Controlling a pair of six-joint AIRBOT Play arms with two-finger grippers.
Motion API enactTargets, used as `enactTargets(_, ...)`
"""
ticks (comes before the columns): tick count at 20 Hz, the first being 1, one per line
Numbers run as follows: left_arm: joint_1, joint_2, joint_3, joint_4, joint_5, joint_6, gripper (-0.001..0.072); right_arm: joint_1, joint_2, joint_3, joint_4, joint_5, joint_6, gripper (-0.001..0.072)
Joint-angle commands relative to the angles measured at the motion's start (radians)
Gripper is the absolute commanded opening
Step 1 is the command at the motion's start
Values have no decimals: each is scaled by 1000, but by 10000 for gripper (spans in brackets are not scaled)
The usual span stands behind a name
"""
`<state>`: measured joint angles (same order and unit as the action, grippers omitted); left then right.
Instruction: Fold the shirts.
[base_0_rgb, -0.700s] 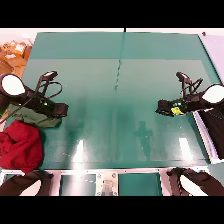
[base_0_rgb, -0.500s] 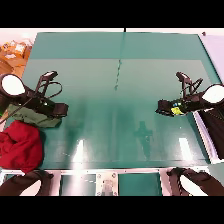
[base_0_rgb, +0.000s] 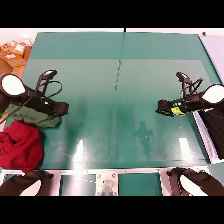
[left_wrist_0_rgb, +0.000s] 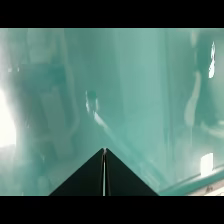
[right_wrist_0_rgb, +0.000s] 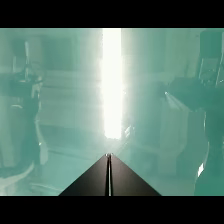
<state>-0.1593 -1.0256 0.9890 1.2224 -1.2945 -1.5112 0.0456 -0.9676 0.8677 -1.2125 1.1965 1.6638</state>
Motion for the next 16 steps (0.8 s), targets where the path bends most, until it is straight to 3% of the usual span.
enactTargets(1, 0, 0, -1, -11, 87, 0, 24, 1, 0, 0, 0, -5, 0, 17)
enactTargets(3, 0, 0, -1, 8, 100, -5, 25, 1, -2, -6, 1, -23, 0, 17)
enactTargets(4, 0, 0, -1, 62, 84, -30, 174, 1, -2, -13, 1, -23, 0, 16)
enactTargets(5, 0, -3, -1, 154, 73, -58, 653, 1, -3, -18, 0, -30, 0, 17)
enactTargets(6, 0, -4, -1, 294, 63, -147, 717, 1, -6, -19, -1, -39, -1, 17)
enactTargets(8, 1, -4, -1, 551, 45, -241, 720, 0, -14, -22, -3, -75, -19, 16)
enactTargets(10, 43, -6, -1, 682, 56, -294, 720, 0, -14, -24, -6, -124, -31, 17)
enactTargets(16, 313, -127, -52, 629, 190, -286, 720, -10, -15, -24, -41, -206, -30, 17)
